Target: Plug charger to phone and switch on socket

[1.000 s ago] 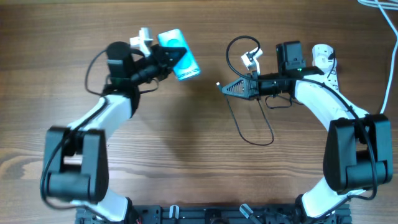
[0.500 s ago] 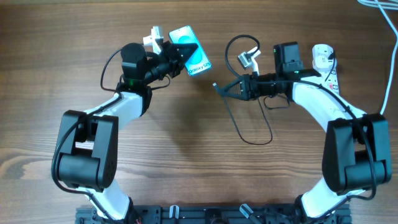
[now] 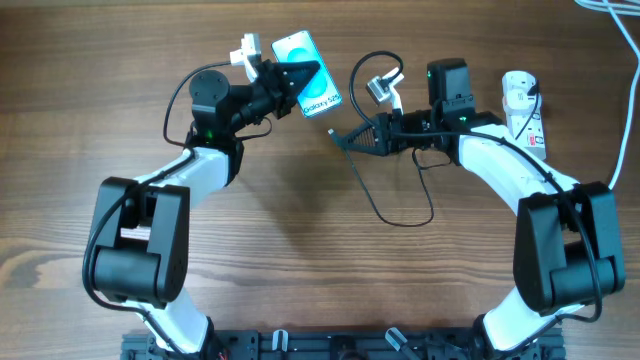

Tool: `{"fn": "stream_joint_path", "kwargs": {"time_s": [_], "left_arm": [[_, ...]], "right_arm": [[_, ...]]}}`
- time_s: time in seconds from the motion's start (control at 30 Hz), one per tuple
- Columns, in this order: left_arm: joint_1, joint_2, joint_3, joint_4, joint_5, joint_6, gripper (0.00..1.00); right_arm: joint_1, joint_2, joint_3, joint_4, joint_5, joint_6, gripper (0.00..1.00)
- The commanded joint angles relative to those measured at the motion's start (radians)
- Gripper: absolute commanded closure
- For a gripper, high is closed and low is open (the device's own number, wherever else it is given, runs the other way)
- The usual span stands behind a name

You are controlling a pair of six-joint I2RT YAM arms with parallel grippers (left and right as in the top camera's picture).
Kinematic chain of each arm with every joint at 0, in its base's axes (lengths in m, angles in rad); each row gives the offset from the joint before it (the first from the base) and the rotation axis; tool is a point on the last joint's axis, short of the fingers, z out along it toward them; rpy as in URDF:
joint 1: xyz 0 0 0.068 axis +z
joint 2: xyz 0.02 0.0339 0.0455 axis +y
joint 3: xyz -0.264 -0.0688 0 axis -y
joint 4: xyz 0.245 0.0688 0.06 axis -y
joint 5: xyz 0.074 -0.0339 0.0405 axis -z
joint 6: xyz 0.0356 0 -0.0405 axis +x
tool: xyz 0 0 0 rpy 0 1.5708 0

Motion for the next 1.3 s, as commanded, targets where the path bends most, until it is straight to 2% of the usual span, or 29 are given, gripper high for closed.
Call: {"fn": "stream_joint_path", "kwargs": {"time_s": [0.0, 0.3, 0.6, 1.0, 1.27], "left_arm": [[0.024, -0.007, 0.027, 0.014, 0.068, -0.008, 0.96], [0.017, -0.007, 0.027, 0.013, 0.065, -0.008, 0.96], [0.014, -0.007, 0.027, -0.002, 0.052, -0.009, 0.96], [0.014, -0.007, 0.027, -0.001, 0.045, -0.027, 0.96], [0.014, -0.007, 0.027, -0.001, 0.018, -0.026, 0.96]], "right_arm": [[0.004, -0.03, -0.006, 0.025, -0.006, 0.036, 0.96], [0.03, -0.03, -0.006, 0.049, 0.034, 0.064, 0.96], [0.04, -0.029, -0.006, 0.228, 0.09, 0.218, 0.96], [0.04, -0.029, -0.006, 0.235, 0.138, 0.264, 0.96], [0.04, -0.029, -0.007, 0.263, 0.141, 0.383, 0.96]]}}
